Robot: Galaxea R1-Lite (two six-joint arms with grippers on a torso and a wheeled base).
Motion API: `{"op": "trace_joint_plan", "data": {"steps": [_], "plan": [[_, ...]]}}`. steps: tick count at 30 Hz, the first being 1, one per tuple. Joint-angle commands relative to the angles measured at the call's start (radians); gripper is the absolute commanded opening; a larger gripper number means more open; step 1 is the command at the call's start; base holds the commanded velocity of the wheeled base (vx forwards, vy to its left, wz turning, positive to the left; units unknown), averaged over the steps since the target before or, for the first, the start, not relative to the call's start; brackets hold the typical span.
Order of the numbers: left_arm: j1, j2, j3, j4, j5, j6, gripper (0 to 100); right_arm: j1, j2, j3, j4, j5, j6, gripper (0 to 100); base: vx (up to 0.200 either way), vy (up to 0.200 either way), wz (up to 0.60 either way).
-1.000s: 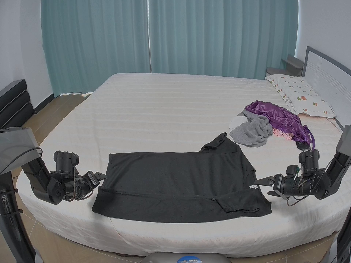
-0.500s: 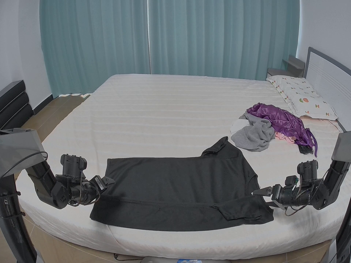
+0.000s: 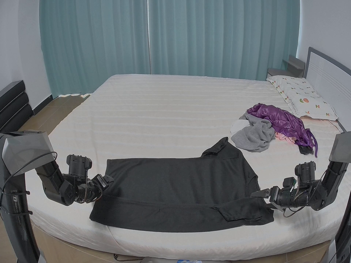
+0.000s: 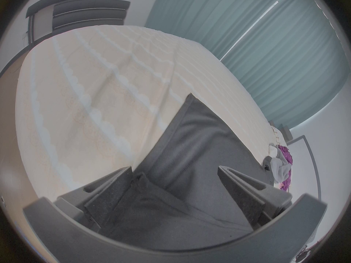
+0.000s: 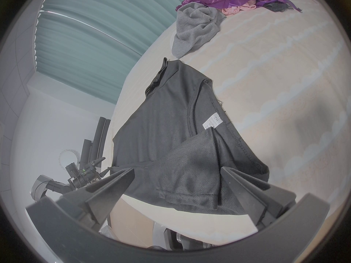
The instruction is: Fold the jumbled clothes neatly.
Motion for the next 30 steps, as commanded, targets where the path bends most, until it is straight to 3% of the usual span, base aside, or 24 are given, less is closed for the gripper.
{"op": "trace_joint_plan", "data": {"steps": [1, 12, 16, 23, 24, 30], "plan": [[0.001, 0.035, -0.029, 0.0, 0.009, -0.007, 100, 0.001, 0.017, -0.005, -0.001, 0.0, -0.001, 100, 0.0, 0.0, 0.0], [0.007, 0.039, -0.028, 0.0, 0.04, -0.009, 100, -0.012, 0.008, -0.004, -0.018, -0.001, -0.001, 100, 0.0, 0.0, 0.0], [0.023, 0.021, -0.014, 0.001, 0.023, -0.004, 100, -0.016, 0.022, 0.013, -0.098, -0.003, -0.004, 100, 0.0, 0.0, 0.0], [0.018, 0.032, -0.017, 0.021, 0.023, 0.051, 100, -0.008, 0.036, 0.018, -0.127, -0.006, -0.004, 100, 0.0, 0.0, 0.0], [0.017, 0.036, -0.017, 0.021, 0.023, 0.054, 0, -0.008, 0.037, 0.018, -0.127, -0.006, -0.004, 100, 0.0, 0.0, 0.0], [0.02, 0.035, -0.012, 0.023, 0.026, 0.056, 0, -0.006, 0.045, 0.009, -0.127, -0.015, -0.01, 100, 0.0, 0.0, 0.0]]}}
